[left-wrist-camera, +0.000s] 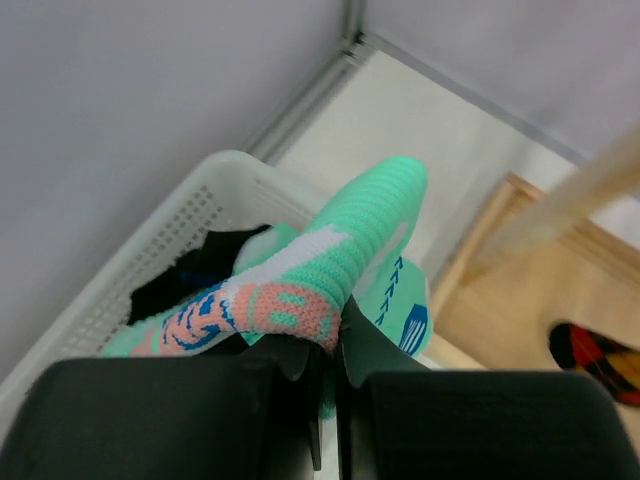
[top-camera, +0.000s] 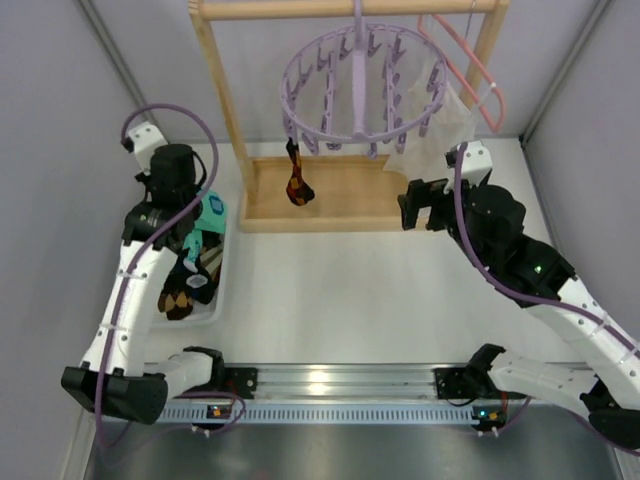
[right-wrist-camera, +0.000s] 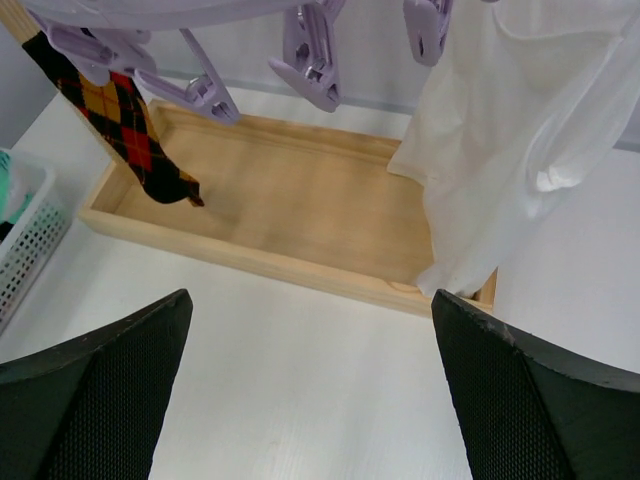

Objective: Remove the socks clipped to the hanger

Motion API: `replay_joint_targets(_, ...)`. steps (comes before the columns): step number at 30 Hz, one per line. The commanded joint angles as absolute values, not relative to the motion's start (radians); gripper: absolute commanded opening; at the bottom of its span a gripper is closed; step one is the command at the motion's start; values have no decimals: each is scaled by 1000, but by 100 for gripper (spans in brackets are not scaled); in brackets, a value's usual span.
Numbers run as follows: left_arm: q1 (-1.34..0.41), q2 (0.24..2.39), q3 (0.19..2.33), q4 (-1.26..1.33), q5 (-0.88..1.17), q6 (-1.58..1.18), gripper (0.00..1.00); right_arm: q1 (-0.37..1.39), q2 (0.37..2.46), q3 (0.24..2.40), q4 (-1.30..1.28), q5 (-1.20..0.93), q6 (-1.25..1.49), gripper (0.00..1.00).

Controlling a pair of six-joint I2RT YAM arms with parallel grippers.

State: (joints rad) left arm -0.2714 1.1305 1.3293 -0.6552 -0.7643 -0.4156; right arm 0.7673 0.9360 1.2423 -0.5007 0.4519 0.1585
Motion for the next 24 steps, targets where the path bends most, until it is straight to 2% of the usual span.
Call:
replay_joint_targets(1, -106, 1161, 1431, -692, -597, -373, 0, 749, 910, 1227, -460, 440, 170, 99)
replay_joint_targets(8, 57, 1238, 1404, -687, -493, -386, 4, 732, 874, 1181, -430, 416, 163, 99)
replay_joint_targets(13, 185, 1348, 1270, -655, -182, -534, 1, 727, 864, 1140, -393, 380, 172, 99)
replay_joint_targets(15, 216, 1410, 1199, -637, -152, -604, 0, 726, 864, 1121, -380, 373, 179, 99)
replay_joint_targets(19, 227, 1447, 1098, -577, -207, -696, 1, 726, 856, 1097, -368, 345, 186, 100)
replay_joint_targets(24, 229, 1450, 1032, -574, -380, -788, 8, 723, 833, 1055, -353, 339, 184, 100)
